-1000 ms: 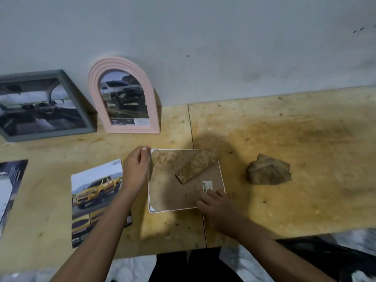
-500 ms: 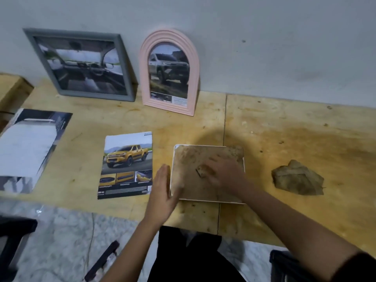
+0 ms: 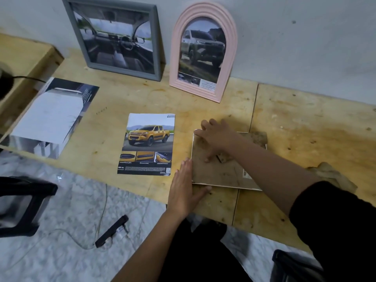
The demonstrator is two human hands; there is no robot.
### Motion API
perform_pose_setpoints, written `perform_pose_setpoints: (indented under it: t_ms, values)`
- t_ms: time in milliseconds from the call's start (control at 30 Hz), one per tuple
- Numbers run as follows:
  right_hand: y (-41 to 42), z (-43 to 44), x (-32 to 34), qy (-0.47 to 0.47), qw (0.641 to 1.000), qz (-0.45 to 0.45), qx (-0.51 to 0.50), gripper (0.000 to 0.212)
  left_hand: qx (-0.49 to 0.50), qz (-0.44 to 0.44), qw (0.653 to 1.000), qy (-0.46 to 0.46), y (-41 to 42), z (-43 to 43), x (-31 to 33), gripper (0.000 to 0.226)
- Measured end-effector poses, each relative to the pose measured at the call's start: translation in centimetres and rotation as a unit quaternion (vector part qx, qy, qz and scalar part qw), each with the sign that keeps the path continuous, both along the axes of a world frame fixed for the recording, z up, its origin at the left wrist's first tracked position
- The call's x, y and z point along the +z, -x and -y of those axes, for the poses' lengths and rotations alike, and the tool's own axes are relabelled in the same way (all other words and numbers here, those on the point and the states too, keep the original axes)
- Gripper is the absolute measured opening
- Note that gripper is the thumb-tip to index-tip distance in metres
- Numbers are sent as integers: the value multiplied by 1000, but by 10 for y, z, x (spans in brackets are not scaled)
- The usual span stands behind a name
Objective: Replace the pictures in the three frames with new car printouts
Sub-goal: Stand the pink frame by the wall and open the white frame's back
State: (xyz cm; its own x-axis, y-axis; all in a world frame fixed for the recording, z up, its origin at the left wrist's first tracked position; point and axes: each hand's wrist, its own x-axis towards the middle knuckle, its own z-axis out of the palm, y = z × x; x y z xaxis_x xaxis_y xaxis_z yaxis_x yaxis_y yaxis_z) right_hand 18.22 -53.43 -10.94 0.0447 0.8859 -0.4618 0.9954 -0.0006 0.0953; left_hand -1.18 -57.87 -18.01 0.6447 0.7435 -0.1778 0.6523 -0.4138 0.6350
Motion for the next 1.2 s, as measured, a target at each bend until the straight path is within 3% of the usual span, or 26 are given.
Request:
perform_pose_setpoints:
  t_ms: [67, 133, 700, 900, 1133, 1200]
  values:
    - [3, -3, 4, -23, 999, 19, 36, 57, 6, 8, 1000, -2, 0, 1, 0, 93]
    - [7, -6, 7, -24, 998, 31, 56, 47, 13, 12, 1000, 0, 0, 1, 0, 90]
    - [13, -40, 13, 46, 981, 92, 165, 52, 91, 74, 991, 71, -2, 1, 3, 97]
    - [17, -48, 22, 80, 982, 106, 136, 26, 93, 76, 991, 67, -3, 1, 0, 99]
    - [25, -52, 30, 89, 982, 118, 119, 25, 74, 50, 994, 56, -5, 1, -2, 98]
    - [22, -55, 32, 88, 990, 77, 83, 27, 69, 42, 995, 60, -5, 2, -2, 97]
